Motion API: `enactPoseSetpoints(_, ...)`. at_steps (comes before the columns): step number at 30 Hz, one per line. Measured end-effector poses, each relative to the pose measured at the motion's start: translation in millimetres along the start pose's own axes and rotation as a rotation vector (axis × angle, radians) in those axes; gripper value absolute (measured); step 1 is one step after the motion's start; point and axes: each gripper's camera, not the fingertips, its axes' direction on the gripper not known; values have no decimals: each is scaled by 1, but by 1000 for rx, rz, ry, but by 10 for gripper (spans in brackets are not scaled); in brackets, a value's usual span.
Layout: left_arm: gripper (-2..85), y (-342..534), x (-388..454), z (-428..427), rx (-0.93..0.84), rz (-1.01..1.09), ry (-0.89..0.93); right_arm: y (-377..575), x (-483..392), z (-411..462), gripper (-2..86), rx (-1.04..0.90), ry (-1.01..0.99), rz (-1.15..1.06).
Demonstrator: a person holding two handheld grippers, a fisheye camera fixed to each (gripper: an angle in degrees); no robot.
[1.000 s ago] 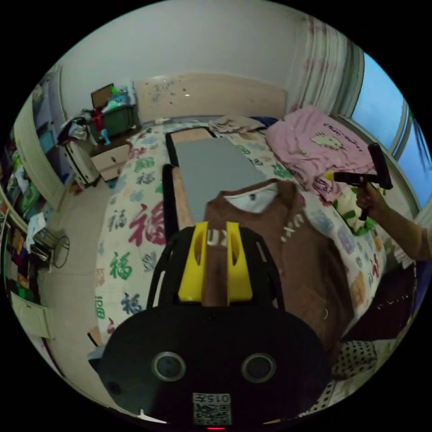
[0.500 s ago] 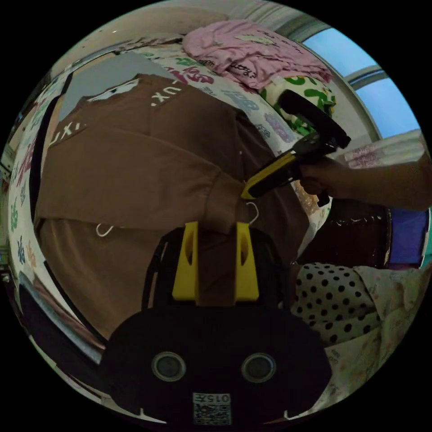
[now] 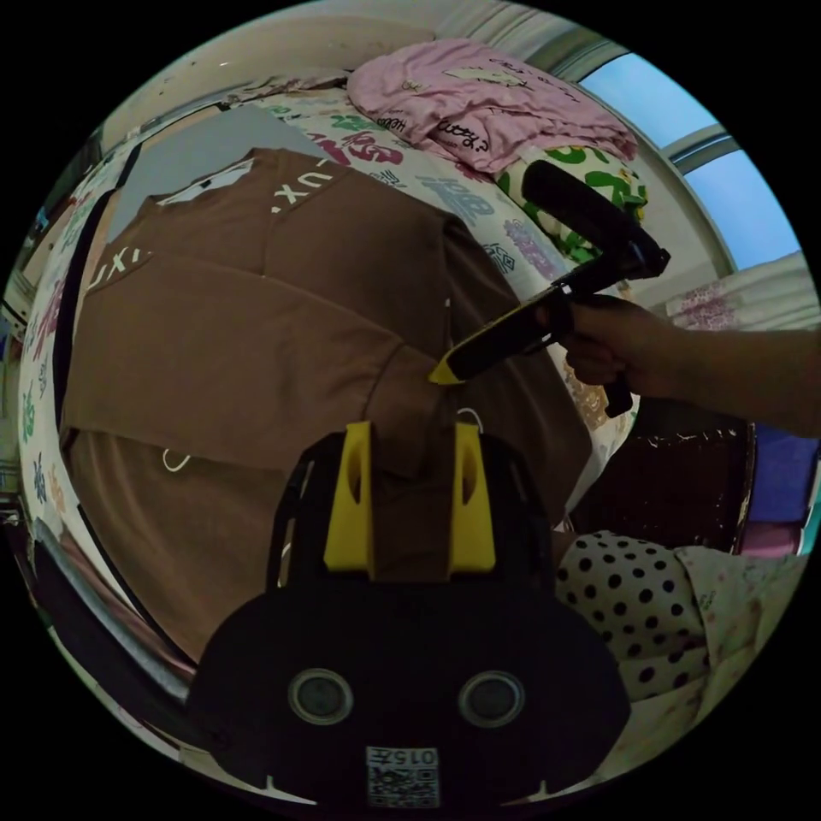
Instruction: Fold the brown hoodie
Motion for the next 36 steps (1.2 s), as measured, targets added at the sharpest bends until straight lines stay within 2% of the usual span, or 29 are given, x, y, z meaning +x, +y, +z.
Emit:
enactPoseSetpoints(7,133,11,-3,20,94,-84,-20,25,-35,-45,9,143,-190,-20)
enactPoseSetpoints(10,111,15,-13,27,145,-135,-13,34,-59,-48,8,157,-137,-85)
enactPoseSetpoints(14,90,22,-42,56,162,-175,96,52,-63,-41,9,171,-108,-76)
enactPoseSetpoints(19,46,32,-65,98,157,-155,191,87,-52,-33,22,207,-293,-63)
enactPoseSetpoints(21,33,38,-74,113,155,-170,219,102,-52,-31,35,238,-305,-61)
enactPoseSetpoints(23,21,47,-86,128,163,-196,230,117,-58,-25,54,245,-253,-88)
enactPoseSetpoints(27,14,64,-114,138,203,-254,296,145,-120,20,86,60,58,-400)
enactPoseSetpoints(31,9,85,-154,154,242,-316,466,183,-182,75,96,-21,268,-673)
enactPoseSetpoints(33,6,92,-162,160,252,-304,489,199,-197,87,96,-6,337,-712)
enactPoseSetpoints(36,0,104,-169,176,234,-297,540,221,-201,94,92,-6,315,-685)
